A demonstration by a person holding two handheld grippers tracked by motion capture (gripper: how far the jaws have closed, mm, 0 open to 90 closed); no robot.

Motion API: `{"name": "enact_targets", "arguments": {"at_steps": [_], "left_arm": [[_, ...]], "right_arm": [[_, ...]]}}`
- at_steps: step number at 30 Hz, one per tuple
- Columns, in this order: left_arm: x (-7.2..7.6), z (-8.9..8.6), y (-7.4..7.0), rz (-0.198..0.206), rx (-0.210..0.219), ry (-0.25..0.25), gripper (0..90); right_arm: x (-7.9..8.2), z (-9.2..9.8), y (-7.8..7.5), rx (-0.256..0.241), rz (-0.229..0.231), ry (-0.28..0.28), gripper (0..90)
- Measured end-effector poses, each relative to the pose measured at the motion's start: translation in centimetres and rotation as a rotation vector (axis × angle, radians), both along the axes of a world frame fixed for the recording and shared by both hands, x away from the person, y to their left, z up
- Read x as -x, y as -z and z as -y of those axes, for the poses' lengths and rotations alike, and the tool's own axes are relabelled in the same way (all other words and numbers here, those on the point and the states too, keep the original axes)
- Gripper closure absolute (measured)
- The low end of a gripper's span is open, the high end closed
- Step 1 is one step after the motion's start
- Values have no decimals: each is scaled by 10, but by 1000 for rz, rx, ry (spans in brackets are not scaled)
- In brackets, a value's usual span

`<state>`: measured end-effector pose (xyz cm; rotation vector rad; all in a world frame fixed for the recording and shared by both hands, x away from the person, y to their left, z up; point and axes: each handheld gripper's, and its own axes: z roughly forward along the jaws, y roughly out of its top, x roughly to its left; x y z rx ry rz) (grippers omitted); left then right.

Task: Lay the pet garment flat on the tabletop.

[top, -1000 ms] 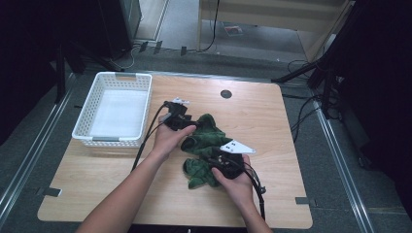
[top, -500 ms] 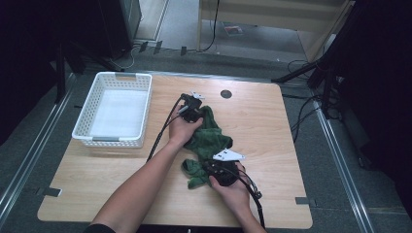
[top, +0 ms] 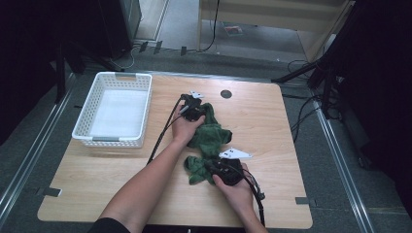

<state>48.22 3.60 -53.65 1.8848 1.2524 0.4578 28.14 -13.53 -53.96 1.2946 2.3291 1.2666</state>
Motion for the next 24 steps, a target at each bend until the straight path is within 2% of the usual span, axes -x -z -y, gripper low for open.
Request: {"name": "enact_targets", "arguments": {"at_steps": [2,5,7,9,12,13,14,17,19,21,24], "left_arm": [[-2,-3,-1,-10,22,-26,558],[-4,-10,-3,-33,82,-30,459],[-5,-14,-5,-44,102,-20,444],[-5,-16,-5,-49,99,-21,446],[-5,-15,-3,-67,110,-23,481],[-5,-14,-2,-69,110,-16,517],[-4,-13,-2,-65,105,-14,558],[-2,-7,-1,-41,51,6,741],[-2,-5,0,-40,42,11,831],[-3,-4,1,-46,42,14,865],[-5,-3,1,-54,15,23,879]], "right_arm": [[1,3,-5,-25,17,-2,607],[3,9,-20,-63,69,-10,562],[4,16,-33,-92,111,12,545],[3,21,-40,-97,136,43,554],[2,13,-34,-79,90,19,569],[3,7,-29,-36,85,14,583],[4,1,-24,3,82,13,585],[5,-10,-13,38,51,-18,608],[4,-14,-6,66,32,-17,604],[2,-16,0,74,-2,-31,597],[2,-14,2,92,-20,-64,716]]}}
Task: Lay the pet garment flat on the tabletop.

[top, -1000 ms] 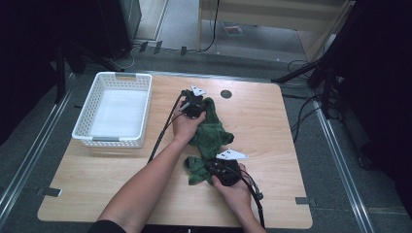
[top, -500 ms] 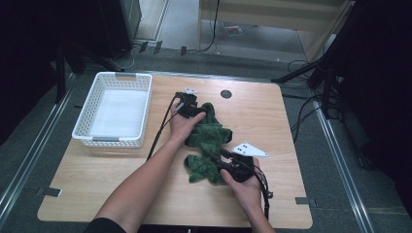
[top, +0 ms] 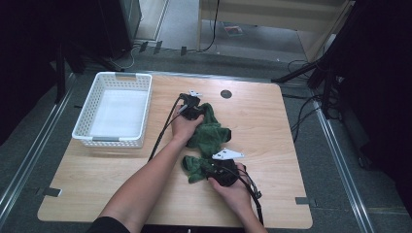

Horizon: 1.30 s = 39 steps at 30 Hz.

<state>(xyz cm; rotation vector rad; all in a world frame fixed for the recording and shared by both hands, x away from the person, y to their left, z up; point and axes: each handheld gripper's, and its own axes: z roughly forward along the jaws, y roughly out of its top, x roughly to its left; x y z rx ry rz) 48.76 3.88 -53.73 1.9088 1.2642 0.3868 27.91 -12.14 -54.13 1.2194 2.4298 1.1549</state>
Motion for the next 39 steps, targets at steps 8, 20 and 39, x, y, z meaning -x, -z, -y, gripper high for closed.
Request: {"name": "enact_targets", "arguments": {"at_steps": [8,20,39], "left_arm": [[-5,7,-4,-4,-27,15,893],[-8,0,-7,-24,79,8,564],[-4,-32,-34,-51,131,86,242]], "right_arm": [[21,6,-6,40,25,-139,855],[23,30,-12,-154,24,-114,548],[10,77,-10,-96,57,97,490]]}}
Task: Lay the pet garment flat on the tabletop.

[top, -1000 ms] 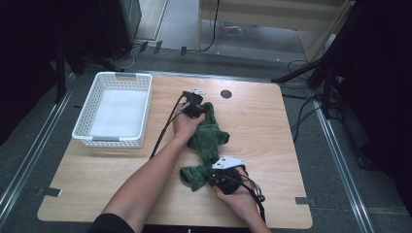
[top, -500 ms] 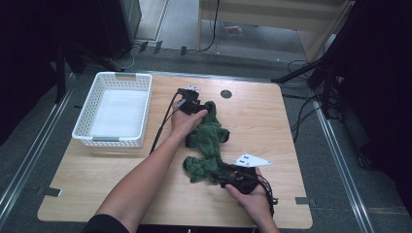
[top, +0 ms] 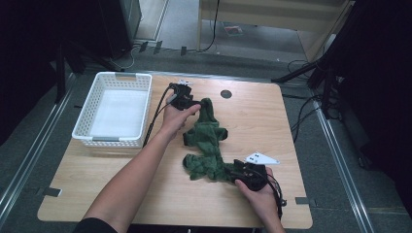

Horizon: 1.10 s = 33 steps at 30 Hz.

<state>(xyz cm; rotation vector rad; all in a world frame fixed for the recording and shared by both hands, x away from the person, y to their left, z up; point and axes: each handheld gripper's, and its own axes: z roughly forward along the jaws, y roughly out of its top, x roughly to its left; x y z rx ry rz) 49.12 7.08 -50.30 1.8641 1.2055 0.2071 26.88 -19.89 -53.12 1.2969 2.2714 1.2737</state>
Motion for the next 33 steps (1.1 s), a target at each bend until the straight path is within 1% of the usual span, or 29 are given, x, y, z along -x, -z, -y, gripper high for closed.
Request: {"name": "enact_targets", "arguments": {"at_steps": [1,2,3,4,5,6,7,8,10,11,12,14,16,17,18,19,20,21,22,23,24,25,26,28,29,30,31,32,33], "left_arm": [[0,1,2,-13,-20,5,275],[0,2,6,-30,-49,2,322],[-1,3,8,-46,-58,-1,345],[-1,2,11,-51,-44,-5,363],[-1,0,12,-60,-37,-10,416],[-1,-1,13,-69,-32,-25,444],[-1,-2,13,-71,-25,-31,450],[0,-4,11,-69,-17,-23,459],[5,-5,6,-71,1,-15,429],[8,-7,2,-72,8,-5,386],[13,-9,-1,-66,6,-6,348],[26,-14,-8,-50,-2,-24,323],[39,-22,-11,-47,11,-47,328],[45,-25,-12,-47,24,-48,332],[52,-29,-11,-50,29,-41,338],[57,-30,-10,-55,27,-31,349],[63,-31,-8,-53,32,-21,356],[68,-30,-6,-54,30,-7,363],[73,-29,-3,-53,17,8,371],[77,-26,0,-53,-6,25,374],[79,-21,6,-52,-46,45,376],[81,-18,10,-58,-58,48,383],[81,-15,15,-79,-70,53,393],[82,-11,26,-104,-77,64,394],[83,-8,30,-110,-78,64,404],[84,-6,33,-109,-88,73,425],[86,-4,34,-91,-89,80,462],[88,-2,34,-67,-124,75,527],[89,-2,34,-49,-151,67,577]], "right_arm": [[0,0,-1,-5,3,6,490],[-1,0,-3,-17,7,8,491],[-2,1,-5,-30,15,11,491],[-4,1,-9,-40,21,20,493],[-7,0,-11,-44,32,24,495],[-10,-1,-14,-45,38,22,496],[-14,-2,-17,-43,46,28,500],[-18,-2,-21,-45,55,34,503],[-29,-4,-28,-47,75,47,507],[-36,-5,-31,-53,81,57,512],[-43,-5,-33,-55,85,65,513],[-58,-6,-35,-62,82,86,522],[-70,-6,-34,-58,86,108,556],[-76,-6,-33,-48,76,114,569],[-81,-6,-30,-32,72,124,580],[-87,-7,-26,-21,53,138,585],[-91,-7,-22,-23,37,143,585],[-95,-7,-18,-41,12,149,582],[-98,-7,-15,-70,-9,146,579],[-100,-9,-12,-88,-25,142,573],[-103,-11,-9,-85,-36,145,561],[-106,-15,-6,-75,-44,152,557],[-108,-17,-5,-76,-53,153,553],[-112,-23,-1,-110,-75,120,553],[-113,-26,0,-120,-79,105,595],[-112,-28,0,-111,-79,94,672],[-112,-31,0,-93,-80,83,765],[-111,-33,0,-51,-63,80,854],[-109,-34,-1,-2,-42,113,900]]}}
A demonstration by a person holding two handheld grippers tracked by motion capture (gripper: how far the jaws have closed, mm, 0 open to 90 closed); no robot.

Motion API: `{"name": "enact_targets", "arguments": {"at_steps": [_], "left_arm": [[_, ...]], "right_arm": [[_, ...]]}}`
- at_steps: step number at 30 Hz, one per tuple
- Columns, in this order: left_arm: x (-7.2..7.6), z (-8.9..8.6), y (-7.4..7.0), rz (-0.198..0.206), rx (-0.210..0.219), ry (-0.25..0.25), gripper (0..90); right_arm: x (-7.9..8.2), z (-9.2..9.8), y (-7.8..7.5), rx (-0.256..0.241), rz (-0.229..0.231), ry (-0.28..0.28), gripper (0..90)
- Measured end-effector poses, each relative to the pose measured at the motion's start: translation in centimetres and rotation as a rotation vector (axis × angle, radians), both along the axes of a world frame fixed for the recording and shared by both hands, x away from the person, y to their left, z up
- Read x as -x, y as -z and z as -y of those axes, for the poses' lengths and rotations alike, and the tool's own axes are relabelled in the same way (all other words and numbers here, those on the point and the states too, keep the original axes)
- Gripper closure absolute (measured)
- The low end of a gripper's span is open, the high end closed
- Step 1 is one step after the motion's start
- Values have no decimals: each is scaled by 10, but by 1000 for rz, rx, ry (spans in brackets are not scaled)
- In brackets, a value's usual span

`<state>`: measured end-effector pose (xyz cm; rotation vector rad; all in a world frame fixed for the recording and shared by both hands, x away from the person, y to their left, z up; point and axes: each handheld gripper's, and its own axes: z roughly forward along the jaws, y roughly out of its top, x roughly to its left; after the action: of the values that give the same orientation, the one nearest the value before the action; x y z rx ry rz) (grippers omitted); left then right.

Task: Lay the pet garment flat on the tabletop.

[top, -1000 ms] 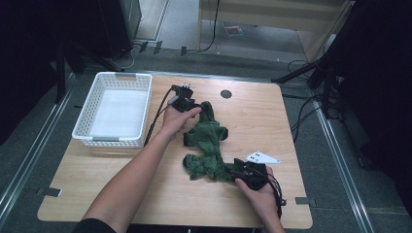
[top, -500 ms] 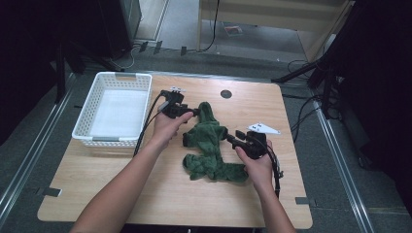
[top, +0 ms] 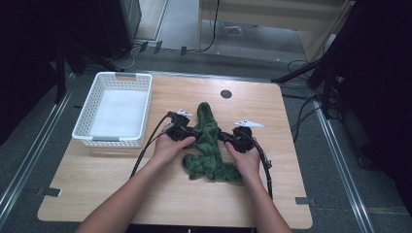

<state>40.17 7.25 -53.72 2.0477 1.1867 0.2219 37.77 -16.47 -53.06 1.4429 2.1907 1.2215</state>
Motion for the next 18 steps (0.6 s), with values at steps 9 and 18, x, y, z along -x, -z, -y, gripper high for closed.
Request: {"name": "enact_targets", "arguments": {"at_steps": [9,18], "left_arm": [[2,-16,1,53,24,6,657],[-1,-10,5,18,71,1,600]], "right_arm": [[9,30,1,16,55,37,896],[-4,-2,-3,-16,70,-81,537]]}}
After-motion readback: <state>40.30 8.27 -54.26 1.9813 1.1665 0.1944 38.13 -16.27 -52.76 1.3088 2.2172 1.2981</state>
